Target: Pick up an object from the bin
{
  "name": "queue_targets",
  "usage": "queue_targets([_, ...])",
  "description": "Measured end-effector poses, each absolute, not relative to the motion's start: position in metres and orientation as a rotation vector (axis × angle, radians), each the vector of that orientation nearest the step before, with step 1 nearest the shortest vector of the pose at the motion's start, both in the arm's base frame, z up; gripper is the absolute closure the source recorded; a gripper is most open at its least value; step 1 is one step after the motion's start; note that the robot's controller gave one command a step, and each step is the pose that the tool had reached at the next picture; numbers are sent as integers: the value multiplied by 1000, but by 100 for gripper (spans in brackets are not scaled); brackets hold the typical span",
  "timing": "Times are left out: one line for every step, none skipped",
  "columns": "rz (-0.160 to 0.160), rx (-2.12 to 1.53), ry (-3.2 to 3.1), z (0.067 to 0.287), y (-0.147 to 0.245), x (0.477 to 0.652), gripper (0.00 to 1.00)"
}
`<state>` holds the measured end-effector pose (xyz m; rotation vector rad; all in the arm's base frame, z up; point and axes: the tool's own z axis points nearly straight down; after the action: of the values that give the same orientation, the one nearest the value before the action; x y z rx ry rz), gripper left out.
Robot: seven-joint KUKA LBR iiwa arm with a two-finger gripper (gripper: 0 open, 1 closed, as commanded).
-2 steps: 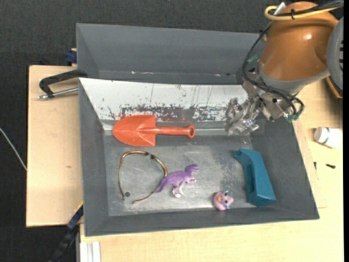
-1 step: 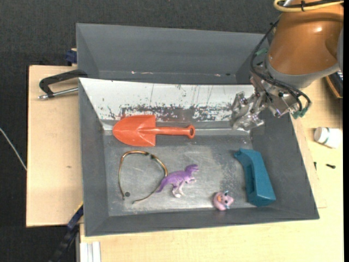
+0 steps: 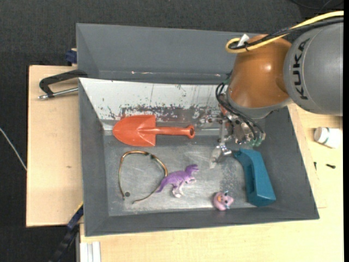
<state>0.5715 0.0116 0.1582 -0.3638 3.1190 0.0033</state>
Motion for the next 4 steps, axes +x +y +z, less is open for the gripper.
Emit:
queue_targets([2,-363,3117,159,11,572,0])
queue_targets([-1,-614,3077,162,23,573,0])
queue_targets([0,-911,3004,161,61,560,0])
queue_targets([3,-691,3063,162,76,552,0])
